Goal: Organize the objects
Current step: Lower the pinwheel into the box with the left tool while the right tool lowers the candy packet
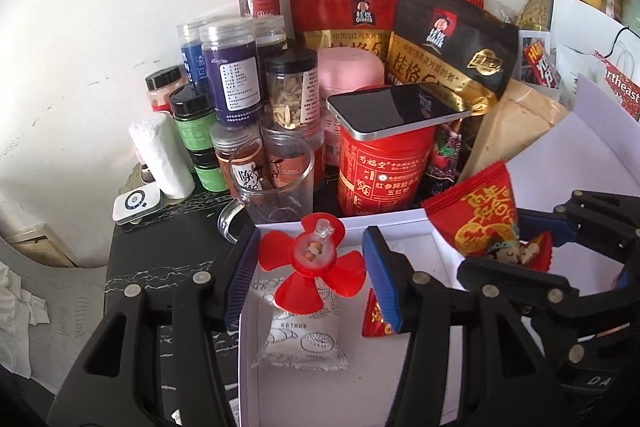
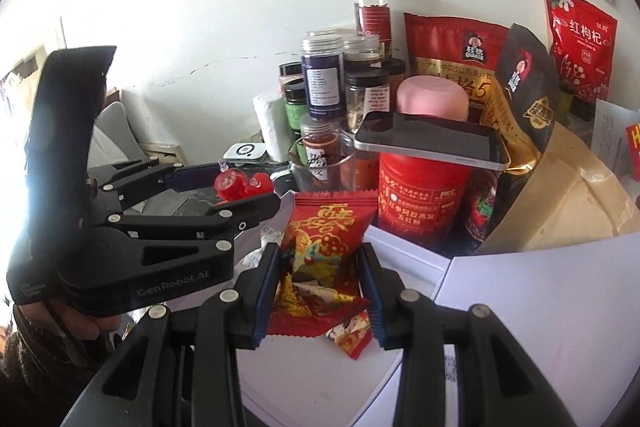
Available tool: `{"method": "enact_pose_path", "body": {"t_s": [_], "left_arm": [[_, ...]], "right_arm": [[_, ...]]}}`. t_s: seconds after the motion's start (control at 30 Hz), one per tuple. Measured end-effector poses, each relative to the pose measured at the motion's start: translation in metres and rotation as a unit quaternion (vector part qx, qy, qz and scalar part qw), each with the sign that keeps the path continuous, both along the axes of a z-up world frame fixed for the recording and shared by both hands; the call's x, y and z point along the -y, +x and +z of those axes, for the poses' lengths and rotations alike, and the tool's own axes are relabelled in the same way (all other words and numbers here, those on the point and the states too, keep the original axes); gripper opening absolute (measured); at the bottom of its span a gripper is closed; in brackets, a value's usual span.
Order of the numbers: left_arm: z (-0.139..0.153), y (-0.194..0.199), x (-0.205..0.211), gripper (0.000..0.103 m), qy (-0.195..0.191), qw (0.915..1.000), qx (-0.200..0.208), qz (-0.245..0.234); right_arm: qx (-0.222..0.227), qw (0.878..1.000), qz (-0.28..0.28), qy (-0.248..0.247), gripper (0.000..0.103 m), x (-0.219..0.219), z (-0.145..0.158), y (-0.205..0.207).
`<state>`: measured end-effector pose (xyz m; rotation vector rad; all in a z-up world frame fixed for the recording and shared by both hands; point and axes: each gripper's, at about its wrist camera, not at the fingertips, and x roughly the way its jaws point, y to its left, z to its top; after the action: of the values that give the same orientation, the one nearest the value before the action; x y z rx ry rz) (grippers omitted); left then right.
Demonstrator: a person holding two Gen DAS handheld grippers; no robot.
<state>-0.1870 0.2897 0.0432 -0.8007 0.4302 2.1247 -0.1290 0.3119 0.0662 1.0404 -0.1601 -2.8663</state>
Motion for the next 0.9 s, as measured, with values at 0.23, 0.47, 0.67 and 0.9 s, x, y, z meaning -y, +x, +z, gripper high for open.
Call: {"method": "enact_pose_path", "body": {"t_s": [0.23,0.47,0.67,0.9], "left_arm": [[-0.027,-0.021,-0.011,0.052,-0.027,0.9993,0.019,0.014],[-0.044,-0.029,-0.015,0.052,-0.036,0.9990,0.025,0.011],[-0.056,-0.031,-0.022,0.052,-0.048,0.9982,0.037,0.001],[-0.073,-0.033,-0.029,0.052,-0.067,0.9961,0.058,-0.007]], "right_arm": [[0.005,1.000,-0.013,-0.005,0.039,-0.002,-0.010,-0.025],[0.032,0.999,-0.016,-0.012,0.039,-0.006,-0.032,-0.039],[0.047,0.998,-0.027,-0.011,0.039,-0.012,-0.043,-0.043],[0.069,0.997,-0.029,-0.029,0.039,-0.015,-0.057,-0.051]]}}
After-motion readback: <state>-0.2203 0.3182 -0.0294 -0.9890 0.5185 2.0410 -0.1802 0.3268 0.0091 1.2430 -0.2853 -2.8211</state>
